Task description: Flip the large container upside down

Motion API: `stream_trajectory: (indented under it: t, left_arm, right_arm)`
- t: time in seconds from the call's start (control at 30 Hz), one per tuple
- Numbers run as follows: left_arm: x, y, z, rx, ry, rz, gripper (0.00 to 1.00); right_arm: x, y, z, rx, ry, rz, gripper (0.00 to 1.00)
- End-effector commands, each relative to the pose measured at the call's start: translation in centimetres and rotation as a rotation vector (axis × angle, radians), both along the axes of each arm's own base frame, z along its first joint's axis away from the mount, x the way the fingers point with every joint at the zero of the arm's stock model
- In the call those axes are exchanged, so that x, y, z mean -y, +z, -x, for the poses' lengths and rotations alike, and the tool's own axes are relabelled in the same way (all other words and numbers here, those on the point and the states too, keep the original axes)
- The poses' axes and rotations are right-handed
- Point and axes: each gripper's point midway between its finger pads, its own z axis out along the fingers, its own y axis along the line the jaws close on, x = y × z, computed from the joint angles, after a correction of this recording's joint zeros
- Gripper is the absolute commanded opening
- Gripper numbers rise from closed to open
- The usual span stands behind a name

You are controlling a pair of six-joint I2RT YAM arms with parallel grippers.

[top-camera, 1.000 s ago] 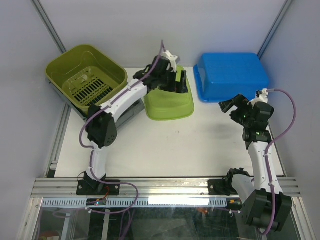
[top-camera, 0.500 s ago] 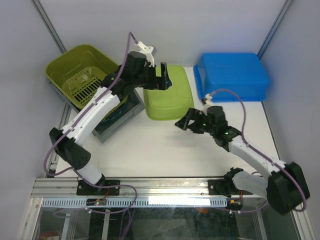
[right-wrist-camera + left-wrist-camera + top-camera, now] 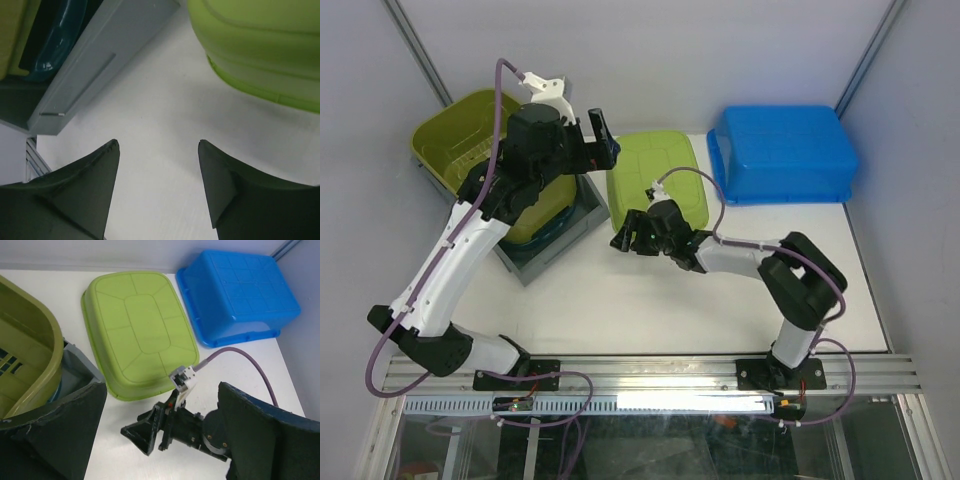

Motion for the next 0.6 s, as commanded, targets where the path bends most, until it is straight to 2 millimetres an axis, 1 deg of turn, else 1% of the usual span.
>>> stream_trajectory:
  t: [0.0,0.07,0.13,0.2,0.23,0.33,0.37,0.4,0.57]
  left_arm:
    - [-2.3,1.3,0.8,0.024,0.075,0.017,0.99]
    - [-2.7,1.4,1.1,0.023,0.083,0.018,0.99]
    - [-3.1,1.6,1.4,0.024,0.092,0.016,0.99]
    - [-3.6,1.7,1.7,0.026,0.102,0.014,0.99]
    - [-3.8,1.7,1.8,0.027,0.106,0.012,0.99]
    - [-4.1,1.6,2.0,0.024,0.113,0.007,0.99]
    - [-4.2,1.5,2.1,0.023,0.113,0.007,0.99]
    - [-4.2,1.5,2.1,0.022,0.112,0.008,0.99]
    - [-4.0,1.1,2.2,0.013,0.101,0.003,0.99]
  right_arm:
    - [-3.4,2.5,-4.3,0.08,-0.073,-0.113,0.64]
    - [-4.0,1.8,-5.8,0.083,-0.095,-0.087,0.6]
    - [-4.1,1.2,-7.2,0.082,-0.128,-0.075,0.54]
    - [-3.8,0.6,-8.6,0.077,-0.16,-0.072,0.51]
    - [-3.7,0.7,-9.3,0.081,-0.175,-0.071,0.51]
    - [-3.5,0.3,-10.4,0.076,-0.205,-0.061,0.51]
    - [-2.8,0.2,-11.6,0.075,-0.229,-0.06,0.53]
    - [-2.6,0.2,-12.3,0.077,-0.238,-0.058,0.54]
    - [-2.6,0.2,-15.0,0.072,-0.243,-0.029,0.58]
